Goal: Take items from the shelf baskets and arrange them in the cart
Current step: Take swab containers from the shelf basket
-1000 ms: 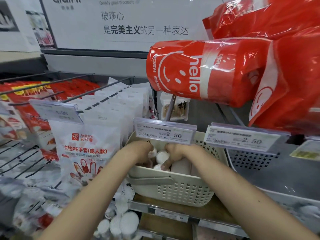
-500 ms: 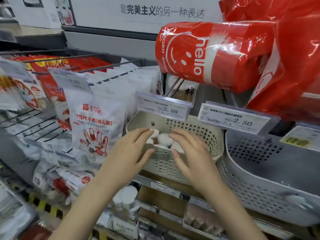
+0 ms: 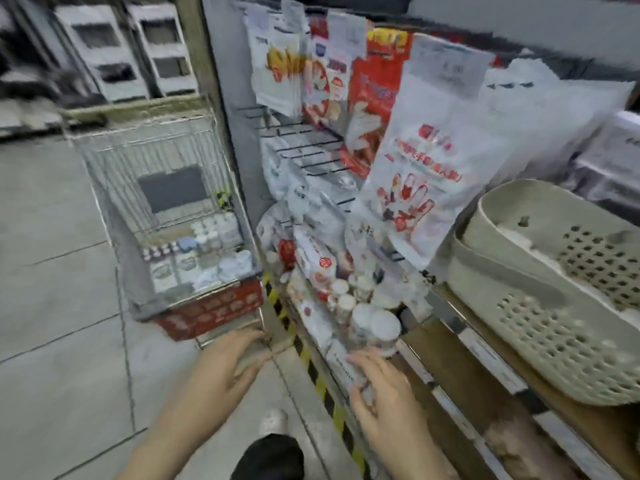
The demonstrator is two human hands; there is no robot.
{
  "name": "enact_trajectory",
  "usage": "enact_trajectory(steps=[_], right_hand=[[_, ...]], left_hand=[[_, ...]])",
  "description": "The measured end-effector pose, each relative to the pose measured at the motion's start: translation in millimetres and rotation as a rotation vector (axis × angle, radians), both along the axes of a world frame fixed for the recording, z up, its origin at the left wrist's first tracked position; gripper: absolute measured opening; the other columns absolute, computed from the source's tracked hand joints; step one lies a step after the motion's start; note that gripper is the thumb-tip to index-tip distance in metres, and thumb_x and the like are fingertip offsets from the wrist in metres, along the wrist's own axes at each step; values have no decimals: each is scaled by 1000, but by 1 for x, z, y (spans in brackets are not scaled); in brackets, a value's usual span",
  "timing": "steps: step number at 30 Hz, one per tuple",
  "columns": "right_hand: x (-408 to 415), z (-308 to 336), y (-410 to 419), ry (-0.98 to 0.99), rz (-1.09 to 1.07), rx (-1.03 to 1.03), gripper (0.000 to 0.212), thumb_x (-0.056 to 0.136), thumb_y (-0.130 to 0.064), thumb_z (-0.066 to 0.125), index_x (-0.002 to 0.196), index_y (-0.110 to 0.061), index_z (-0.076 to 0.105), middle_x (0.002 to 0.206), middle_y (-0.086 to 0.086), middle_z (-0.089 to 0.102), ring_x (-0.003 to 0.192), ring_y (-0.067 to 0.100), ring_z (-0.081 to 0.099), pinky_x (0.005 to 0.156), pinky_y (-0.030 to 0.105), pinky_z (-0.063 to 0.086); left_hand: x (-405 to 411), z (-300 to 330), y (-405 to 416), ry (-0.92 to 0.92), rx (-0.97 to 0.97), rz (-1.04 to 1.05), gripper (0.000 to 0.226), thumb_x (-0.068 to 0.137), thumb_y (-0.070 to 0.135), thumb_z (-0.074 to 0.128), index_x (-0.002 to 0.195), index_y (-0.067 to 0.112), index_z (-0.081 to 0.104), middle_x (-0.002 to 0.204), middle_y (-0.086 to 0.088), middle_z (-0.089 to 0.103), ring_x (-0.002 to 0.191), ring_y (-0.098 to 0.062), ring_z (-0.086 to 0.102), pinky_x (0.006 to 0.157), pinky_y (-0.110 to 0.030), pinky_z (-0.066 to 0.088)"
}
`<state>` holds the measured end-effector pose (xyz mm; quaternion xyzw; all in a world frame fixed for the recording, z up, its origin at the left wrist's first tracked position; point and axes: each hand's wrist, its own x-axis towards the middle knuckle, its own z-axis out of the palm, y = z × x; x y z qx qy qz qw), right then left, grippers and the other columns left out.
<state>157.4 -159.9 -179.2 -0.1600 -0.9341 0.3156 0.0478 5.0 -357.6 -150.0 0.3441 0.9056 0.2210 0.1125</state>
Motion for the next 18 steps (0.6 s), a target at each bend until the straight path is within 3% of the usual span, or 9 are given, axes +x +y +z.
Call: enact_trajectory(steps=[2,5,9,14,18], right_hand=[[-19,-9,-11,-73,31,-47,35,99,-36,44,134,-39,43,133,-28,39,130,-1,34,106,21,30],[-58,-14,-29,-99,69,-89,32,98,-36,46,130,-37,47,130,-21,47,124,1,42,101,20,34],[-132,-18,-60,-111,117,-156,27,97,-33,50,123,-38,50,123,-22,50,118,-1,46,100,23,38],[-246,-25,-126,-116,263,-165,34,97,-32,48,131,-32,50,129,-19,49,118,0,45,96,14,39],[-309,-26,-171,-119,366,-157,34,96,-31,51,129,-28,52,123,-17,51,115,3,46,100,24,40]], left_hand=[[-10,-7,-35,-52,9,136,42,95,32,53,135,33,43,134,17,48,122,-4,47,90,-10,31],[-34,-19,-76,-83,19,271,39,95,31,54,132,32,46,123,18,52,115,-4,51,82,-13,33],[-79,-27,-118,-71,26,393,40,95,35,52,134,30,47,130,18,52,117,-2,48,90,-16,37],[-154,-30,-171,-42,-2,450,40,94,34,53,133,28,49,131,16,52,120,-5,49,92,-19,36],[-199,-36,-213,-57,-43,511,41,95,34,52,134,25,49,133,13,53,122,-8,49,95,-21,37]])
